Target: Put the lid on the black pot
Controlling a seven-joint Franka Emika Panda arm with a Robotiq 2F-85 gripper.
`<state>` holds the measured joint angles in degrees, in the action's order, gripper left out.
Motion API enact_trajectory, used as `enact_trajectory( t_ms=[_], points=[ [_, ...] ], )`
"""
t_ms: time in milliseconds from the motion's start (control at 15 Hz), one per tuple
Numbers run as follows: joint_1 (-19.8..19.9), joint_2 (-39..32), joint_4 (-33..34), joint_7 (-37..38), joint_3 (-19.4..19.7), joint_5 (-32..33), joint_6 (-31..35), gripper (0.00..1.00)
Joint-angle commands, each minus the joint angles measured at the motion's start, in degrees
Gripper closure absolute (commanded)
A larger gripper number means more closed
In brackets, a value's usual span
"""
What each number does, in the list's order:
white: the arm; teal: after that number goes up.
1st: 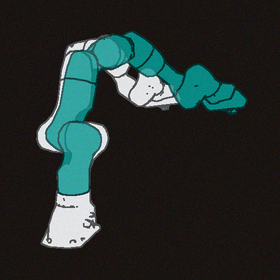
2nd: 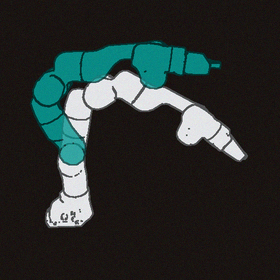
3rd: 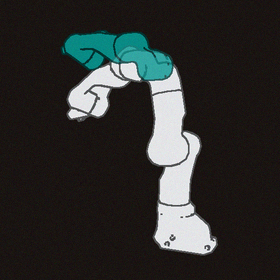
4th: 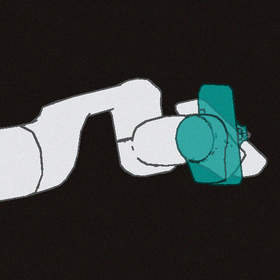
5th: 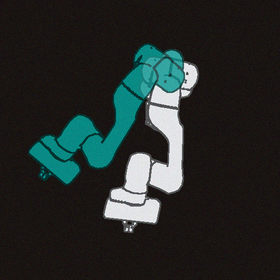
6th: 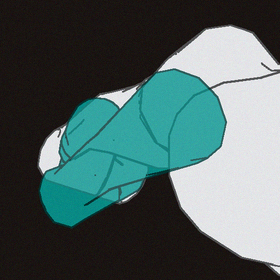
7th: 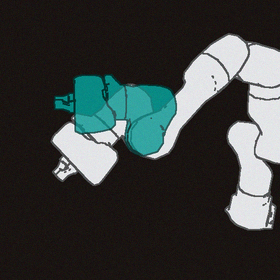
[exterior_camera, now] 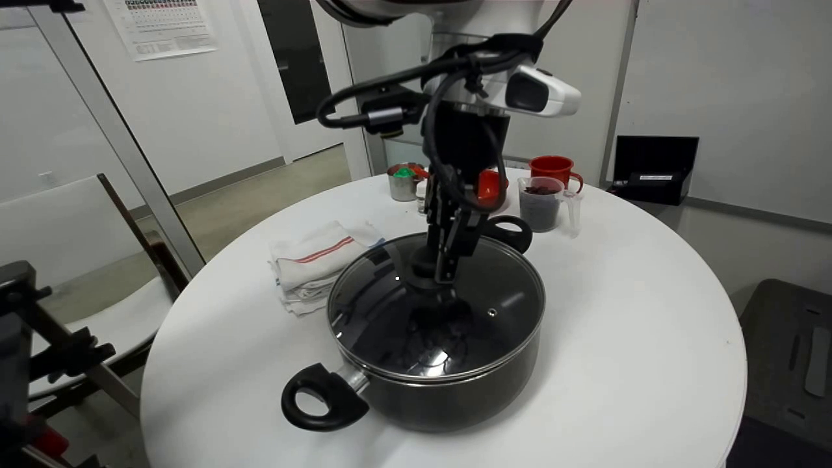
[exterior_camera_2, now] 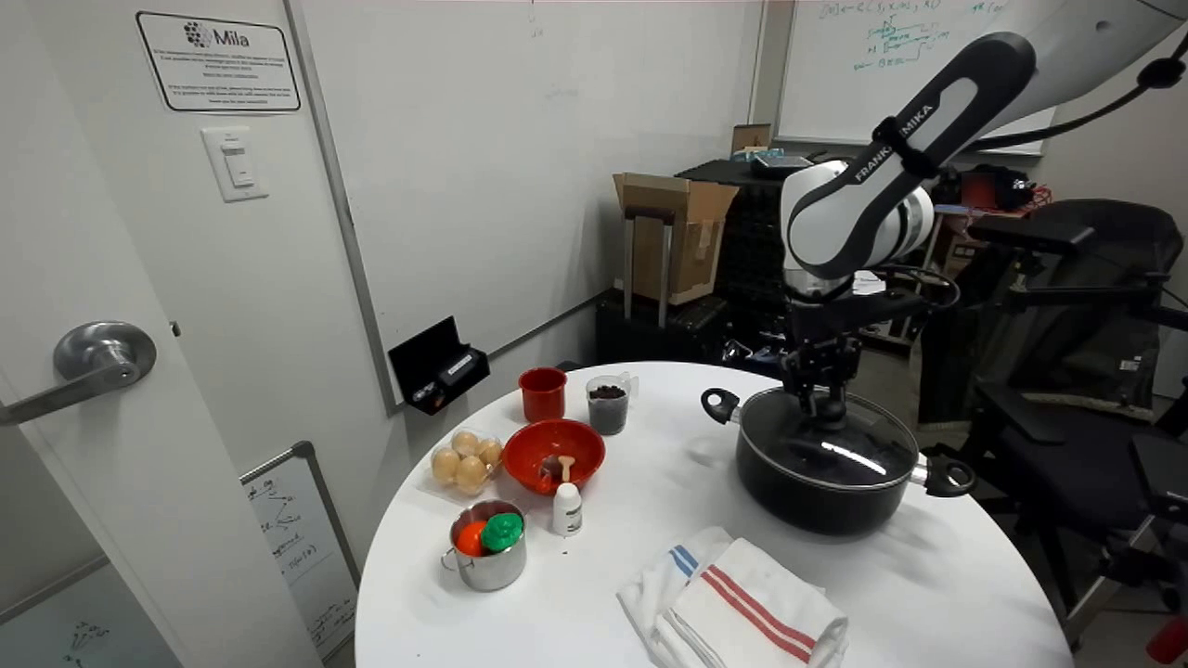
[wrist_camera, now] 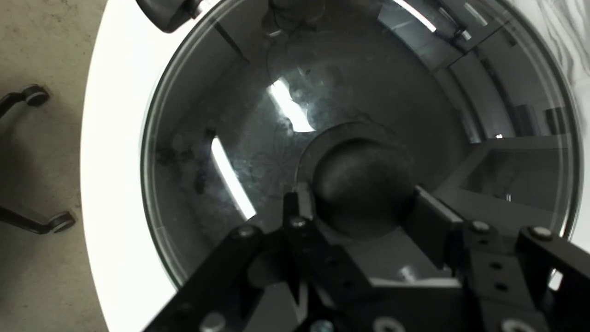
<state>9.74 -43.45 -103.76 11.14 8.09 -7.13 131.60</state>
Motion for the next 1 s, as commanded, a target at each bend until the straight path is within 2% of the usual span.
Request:
enact_trajectory(
  t_ms=[0,67,133,200,400,533,933],
  points=[
    [-0.5,-0.3,1.5,1.0,0.4,0.1,-1.3,0.75],
    [-0.5,-0.3,1.6,1.0,0.4,0.1,-1.3,0.75],
    [-0.6,-0.3,1.6,1.0,0.4,0.1,-1.4,0.44],
    [-0.6,-0.3,1.6,1.0,0.4,0.1,-1.4,0.24],
    [-0.6,-0.2,1.8,1.1,0.5,0.2,-1.4,0.05],
    [-0.6,-0.1,1.9,1.1,0.5,0.1,-1.3,0.0],
    [-0.7,0.3,1.7,1.2,0.5,0.2,-0.9,0.0]
  ],
)
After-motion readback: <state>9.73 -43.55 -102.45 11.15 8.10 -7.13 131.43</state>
